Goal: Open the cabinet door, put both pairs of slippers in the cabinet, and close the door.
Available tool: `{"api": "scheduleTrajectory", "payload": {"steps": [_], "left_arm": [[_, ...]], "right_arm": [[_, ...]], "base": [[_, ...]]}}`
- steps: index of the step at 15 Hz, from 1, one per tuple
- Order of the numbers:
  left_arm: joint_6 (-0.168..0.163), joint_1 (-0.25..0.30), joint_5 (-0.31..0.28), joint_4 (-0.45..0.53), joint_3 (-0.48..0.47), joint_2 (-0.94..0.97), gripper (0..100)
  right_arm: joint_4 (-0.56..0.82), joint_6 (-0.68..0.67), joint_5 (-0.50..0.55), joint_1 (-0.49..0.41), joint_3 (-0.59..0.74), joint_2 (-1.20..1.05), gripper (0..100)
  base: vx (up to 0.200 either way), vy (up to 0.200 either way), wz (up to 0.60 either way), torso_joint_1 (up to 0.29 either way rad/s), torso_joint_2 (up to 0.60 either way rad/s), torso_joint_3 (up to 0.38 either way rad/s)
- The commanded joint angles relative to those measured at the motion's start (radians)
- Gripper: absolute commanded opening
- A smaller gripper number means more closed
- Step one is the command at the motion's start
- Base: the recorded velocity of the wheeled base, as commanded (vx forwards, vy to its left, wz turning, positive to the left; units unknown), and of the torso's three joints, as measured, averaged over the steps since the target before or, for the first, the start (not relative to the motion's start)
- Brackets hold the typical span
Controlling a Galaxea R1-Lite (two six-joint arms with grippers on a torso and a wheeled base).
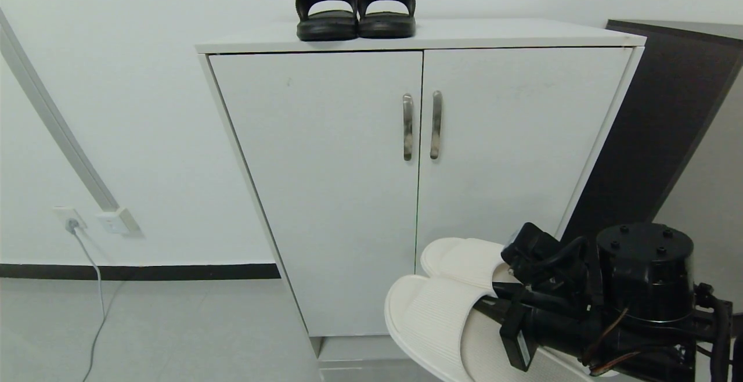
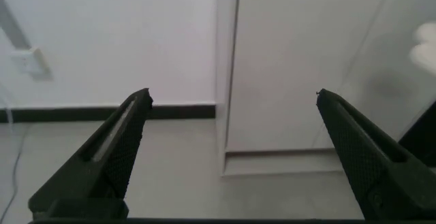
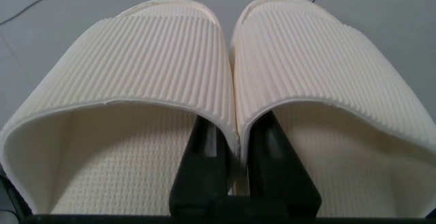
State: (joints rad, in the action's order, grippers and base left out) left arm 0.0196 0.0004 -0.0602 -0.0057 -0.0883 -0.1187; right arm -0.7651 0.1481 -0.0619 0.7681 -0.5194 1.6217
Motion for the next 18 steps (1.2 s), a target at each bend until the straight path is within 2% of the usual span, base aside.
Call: {"api": "scheduleTrajectory", "payload": {"steps": [1, 3, 4, 5, 8, 10, 13, 15, 17, 18], "left_arm": [[0.017, -0.003, -0.151, -0.013, -0.176, -0.288, 100], [0.017, -0.003, -0.288, -0.076, -0.226, -0.435, 100], [0.016, -0.007, -0.371, -0.165, -0.263, -0.564, 100], [0.014, -0.022, -0.412, -0.244, -0.294, -0.671, 100], [0.016, -0.111, -0.42, -0.456, -0.392, -0.938, 100], [0.017, -0.189, -0.417, -0.527, -0.478, -1.053, 100], [0.019, -0.307, -0.411, -0.53, -0.588, -1.136, 100], [0.02, -0.396, -0.323, -0.531, -0.63, -1.188, 100], [0.02, -0.447, -0.285, -0.531, -0.669, -1.243, 100], [0.02, -0.461, -0.285, -0.531, -0.692, -1.263, 100]], "right_arm": [[-0.003, 0.007, 0.001, 0.0, 0.002, 0.003, 0], [-0.003, 0.019, 0.004, 0.0, 0.007, 0.003, 0], [-0.003, 0.019, 0.002, 0.0, 0.009, 0.003, 0], [-0.003, 0.021, 0.004, 0.0, 0.009, 0.003, 0], [-0.003, 0.021, 0.001, 0.0, 0.013, 0.004, 0], [-0.003, 0.021, 0.001, 0.002, 0.016, 0.004, 0], [-0.005, 0.021, 0.004, 0.002, 0.019, -0.003, 0], [-0.011, 0.021, 0.004, 0.002, 0.022, -0.003, 0], [-0.017, 0.021, 0.005, 0.002, 0.024, -0.002, 0], [-0.017, 0.021, 0.004, 0.002, 0.024, 0.0, 0]], "base": [[0.0, 0.0, 0.0, 0.0, 0.0, 0.0], [0.0, 0.0, 0.0, 0.0, 0.0, 0.0], [0.0, 0.0, 0.0, 0.0, 0.0, 0.0], [0.0, 0.0, 0.0, 0.0, 0.0, 0.0], [0.0, 0.0, 0.0, 0.0, 0.0, 0.0], [0.0, 0.0, 0.0, 0.0, 0.0, 0.0], [0.0, 0.0, 0.0, 0.0, 0.0, 0.0], [0.0, 0.0, 0.0, 0.0, 0.0, 0.0], [0.0, 0.0, 0.0, 0.0, 0.0, 0.0], [0.0, 0.0, 0.0, 0.0, 0.0, 0.0]]}}
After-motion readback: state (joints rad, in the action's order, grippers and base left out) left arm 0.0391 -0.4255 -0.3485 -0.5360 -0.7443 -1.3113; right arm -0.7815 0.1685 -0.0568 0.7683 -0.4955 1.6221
